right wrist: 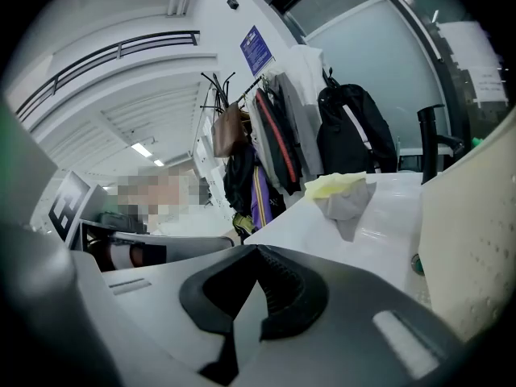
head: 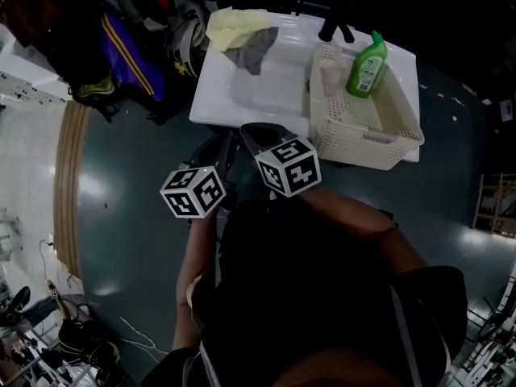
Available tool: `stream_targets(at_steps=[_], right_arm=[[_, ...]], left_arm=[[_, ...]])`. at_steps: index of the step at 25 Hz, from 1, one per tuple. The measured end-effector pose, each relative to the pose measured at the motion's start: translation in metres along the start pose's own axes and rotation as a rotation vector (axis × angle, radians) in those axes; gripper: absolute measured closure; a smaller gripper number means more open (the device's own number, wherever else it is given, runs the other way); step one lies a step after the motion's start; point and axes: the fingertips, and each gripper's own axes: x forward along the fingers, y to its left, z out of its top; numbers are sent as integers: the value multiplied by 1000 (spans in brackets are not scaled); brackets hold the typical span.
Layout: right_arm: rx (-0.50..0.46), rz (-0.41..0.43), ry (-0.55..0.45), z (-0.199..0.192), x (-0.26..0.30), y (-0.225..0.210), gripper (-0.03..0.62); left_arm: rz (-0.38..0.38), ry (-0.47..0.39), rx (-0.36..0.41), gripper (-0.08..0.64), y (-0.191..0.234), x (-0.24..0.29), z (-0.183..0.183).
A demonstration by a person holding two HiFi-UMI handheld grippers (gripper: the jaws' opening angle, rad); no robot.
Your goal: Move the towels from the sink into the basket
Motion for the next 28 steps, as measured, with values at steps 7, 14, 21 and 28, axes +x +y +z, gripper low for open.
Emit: stream_targets(at_steps=[7,14,21,28], right_arm=[[10,-33,-14,6,1,-18,594],[47,-90,-19,22,17,-35,594],[111,-159,-25,37,43,-54,594],[187,-191,-49,50,67,-71,594]], left_arm=[[-18,5,16,552,-1,17,6],[-55,48,48,552,12,40,25],[-112,116,81,552,31,68,44],[-152,161,94,552,50,90,59]])
